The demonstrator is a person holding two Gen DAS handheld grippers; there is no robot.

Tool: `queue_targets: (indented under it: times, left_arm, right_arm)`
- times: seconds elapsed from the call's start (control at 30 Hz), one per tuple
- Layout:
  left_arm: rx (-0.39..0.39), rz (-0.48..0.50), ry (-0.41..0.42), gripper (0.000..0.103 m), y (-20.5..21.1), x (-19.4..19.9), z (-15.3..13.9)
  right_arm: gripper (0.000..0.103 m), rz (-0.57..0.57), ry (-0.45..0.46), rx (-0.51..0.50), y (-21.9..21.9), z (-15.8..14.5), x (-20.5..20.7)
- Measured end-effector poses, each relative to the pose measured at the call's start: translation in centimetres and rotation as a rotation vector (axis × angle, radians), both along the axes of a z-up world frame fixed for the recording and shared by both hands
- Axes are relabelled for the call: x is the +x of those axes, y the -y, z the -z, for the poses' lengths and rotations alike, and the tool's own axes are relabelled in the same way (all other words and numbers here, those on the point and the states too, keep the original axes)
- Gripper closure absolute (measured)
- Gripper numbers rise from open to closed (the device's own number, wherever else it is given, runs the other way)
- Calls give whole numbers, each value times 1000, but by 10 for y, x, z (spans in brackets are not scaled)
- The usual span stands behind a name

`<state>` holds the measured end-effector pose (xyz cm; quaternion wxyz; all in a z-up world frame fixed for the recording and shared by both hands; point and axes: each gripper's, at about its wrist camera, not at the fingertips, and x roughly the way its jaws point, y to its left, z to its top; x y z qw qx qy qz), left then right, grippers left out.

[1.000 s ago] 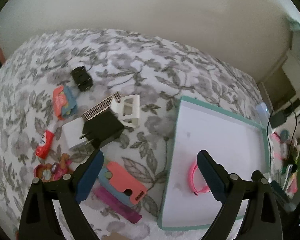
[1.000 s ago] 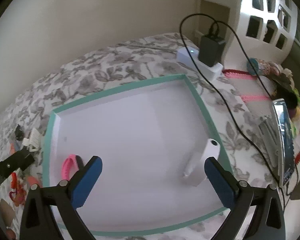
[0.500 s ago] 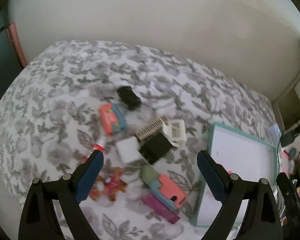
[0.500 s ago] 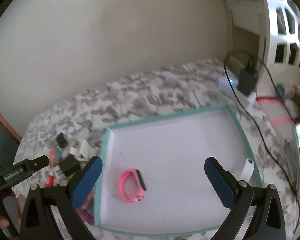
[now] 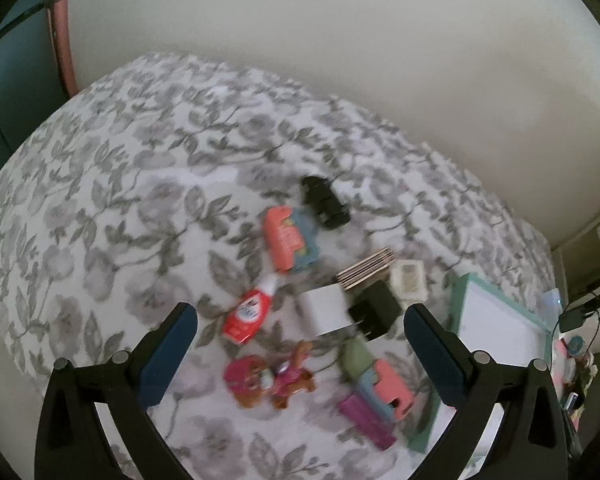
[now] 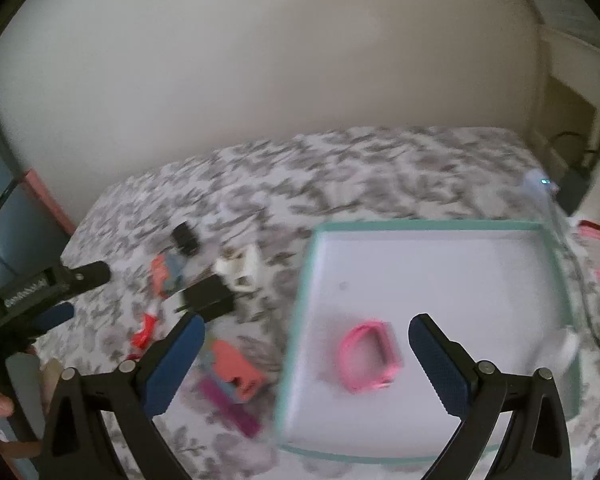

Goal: Organize rigid objects
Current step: 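Move both tools back over the remaining items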

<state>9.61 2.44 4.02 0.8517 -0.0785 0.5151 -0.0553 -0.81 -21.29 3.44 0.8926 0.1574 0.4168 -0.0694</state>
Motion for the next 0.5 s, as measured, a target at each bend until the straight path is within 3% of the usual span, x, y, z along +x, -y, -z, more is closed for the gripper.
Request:
queue_targets:
  times: [0.23, 0.5]
  left_arm:
    - [28, -35, -125, 0, -29, 7, 26]
    - [-38, -68, -222, 0, -44, 12, 49]
  right_arm:
    - [5, -119, -100, -22, -51, 24, 24]
    - [15, -179, -199, -14, -72, 57, 42]
